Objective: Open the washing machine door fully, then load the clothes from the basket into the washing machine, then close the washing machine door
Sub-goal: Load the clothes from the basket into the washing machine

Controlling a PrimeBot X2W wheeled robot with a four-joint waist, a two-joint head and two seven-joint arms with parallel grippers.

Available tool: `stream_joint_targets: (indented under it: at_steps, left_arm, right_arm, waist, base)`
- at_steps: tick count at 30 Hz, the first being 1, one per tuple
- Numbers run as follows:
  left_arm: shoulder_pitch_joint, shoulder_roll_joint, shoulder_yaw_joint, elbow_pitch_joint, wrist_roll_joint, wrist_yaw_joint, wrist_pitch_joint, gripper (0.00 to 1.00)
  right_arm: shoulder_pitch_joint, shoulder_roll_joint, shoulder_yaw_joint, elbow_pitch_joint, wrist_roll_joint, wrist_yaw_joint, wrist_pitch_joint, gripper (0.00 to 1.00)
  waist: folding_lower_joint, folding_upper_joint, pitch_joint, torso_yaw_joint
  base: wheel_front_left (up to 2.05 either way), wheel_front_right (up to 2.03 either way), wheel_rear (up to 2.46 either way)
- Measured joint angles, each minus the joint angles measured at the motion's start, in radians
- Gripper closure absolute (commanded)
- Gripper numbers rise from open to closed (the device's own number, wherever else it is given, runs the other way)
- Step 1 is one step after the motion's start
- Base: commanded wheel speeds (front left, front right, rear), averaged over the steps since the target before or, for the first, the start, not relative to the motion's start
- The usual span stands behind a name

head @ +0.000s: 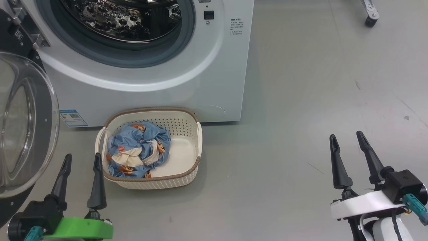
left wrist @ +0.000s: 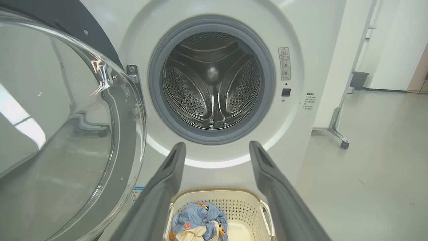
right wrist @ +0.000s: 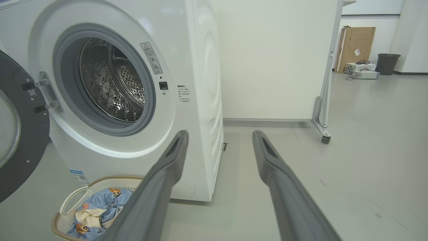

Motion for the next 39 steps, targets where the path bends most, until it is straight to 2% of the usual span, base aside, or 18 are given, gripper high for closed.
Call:
stream_joint_targets:
  at_steps: [23,39]
  left_arm:
    - [-0.001,0.0,0.038,-0.016,-0.009,0.0,0.0,0.0]
    - [-0.002,0.0,0.029,-0.015,-0.025,0.0,0.0,0.0]
  right_arm:
    - [0.01,0.001,0.0,-0.001,0.0,0.0,0.0,0.0]
    - [0.01,0.002,0.0,0.001,0.0,0.0,0.0,0.0]
  waist:
    - [0.0,0.0,0.028,0.012]
    - [0.0,0.0,0.043,0.014]
  base:
    - [1.04,-1.04,0.0]
    - [0.45,-0.45,0.0]
